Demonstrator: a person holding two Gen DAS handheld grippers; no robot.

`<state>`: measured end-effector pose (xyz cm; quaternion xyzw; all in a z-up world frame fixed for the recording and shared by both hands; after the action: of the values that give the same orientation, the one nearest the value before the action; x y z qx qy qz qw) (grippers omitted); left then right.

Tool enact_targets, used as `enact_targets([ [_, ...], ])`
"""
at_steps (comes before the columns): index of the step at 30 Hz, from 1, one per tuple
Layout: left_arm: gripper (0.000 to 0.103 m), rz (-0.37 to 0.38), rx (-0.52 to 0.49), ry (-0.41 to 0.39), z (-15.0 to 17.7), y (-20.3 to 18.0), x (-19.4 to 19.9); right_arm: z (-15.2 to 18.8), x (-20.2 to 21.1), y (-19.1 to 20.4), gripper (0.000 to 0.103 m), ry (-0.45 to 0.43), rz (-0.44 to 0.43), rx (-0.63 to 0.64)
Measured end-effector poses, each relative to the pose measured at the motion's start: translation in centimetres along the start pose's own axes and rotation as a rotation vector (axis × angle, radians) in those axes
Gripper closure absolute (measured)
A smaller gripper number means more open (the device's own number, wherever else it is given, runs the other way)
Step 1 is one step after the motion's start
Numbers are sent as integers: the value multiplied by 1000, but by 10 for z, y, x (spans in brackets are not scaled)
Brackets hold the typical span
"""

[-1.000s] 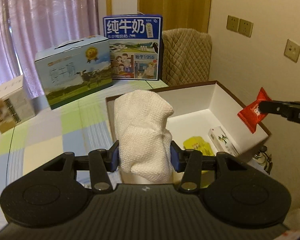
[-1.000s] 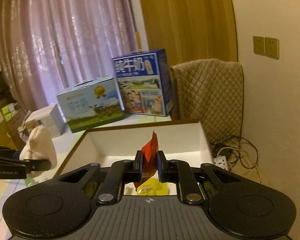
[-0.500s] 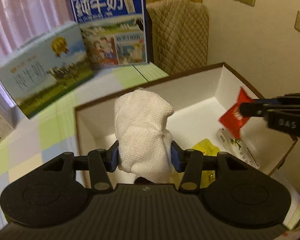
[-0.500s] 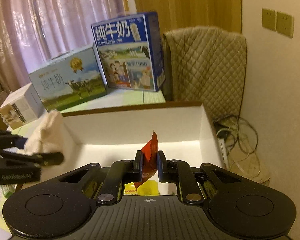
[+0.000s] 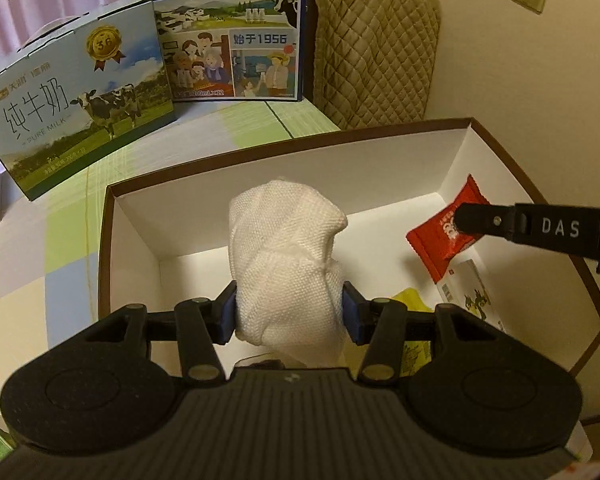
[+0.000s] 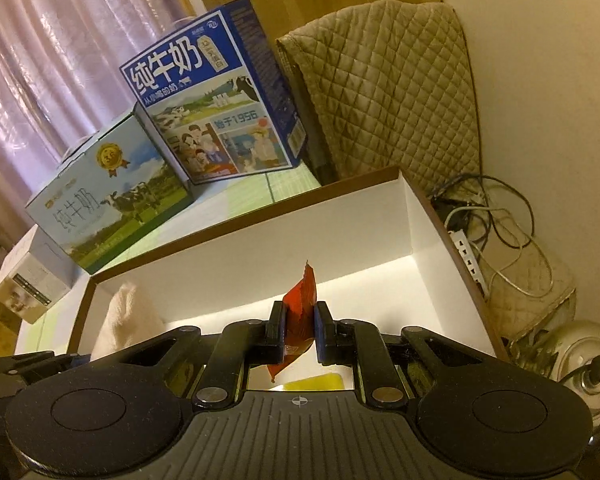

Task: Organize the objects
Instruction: 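Carry the towel and red packet over the brown box, then lower the towel and packet into the box and open both tools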

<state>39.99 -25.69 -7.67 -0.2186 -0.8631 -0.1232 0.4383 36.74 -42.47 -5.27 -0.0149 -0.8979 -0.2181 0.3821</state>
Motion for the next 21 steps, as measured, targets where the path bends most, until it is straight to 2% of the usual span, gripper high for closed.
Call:
enact_targets([
  [3, 51, -13, 10, -12, -2, 1, 0, 0, -2, 0, 92, 1, -1, -7],
  [5, 43, -15, 18, -26, -4, 2, 2, -1, -3, 0, 92, 3, -9, -13],
  [7, 26, -16, 23, -34, -6, 4, 4, -1, -4, 1, 92, 4, -10, -11],
  [18, 23, -53, -2, -41, -2, 12, 12, -4, -1, 11, 92, -18, -48, 18],
  [20, 21, -58, -6, -43, 0, 14, 15, -6, 1, 16, 89, -28, -65, 37],
  [21, 18, -59, -6, -44, 1, 15, 16, -7, 3, 18, 82, -30, -74, 42],
])
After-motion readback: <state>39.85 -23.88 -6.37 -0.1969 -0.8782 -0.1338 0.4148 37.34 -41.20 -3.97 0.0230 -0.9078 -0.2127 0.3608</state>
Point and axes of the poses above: each gripper's, at about its wrist camera, not at the fingertips, and x roughly against the way its jaws point, y to its left, z to its underside, the point moved 4 cm from there along -x, roughly the way its jaws point, and after that the axes turned 4 degrees about -x, right-handed, at the moved point
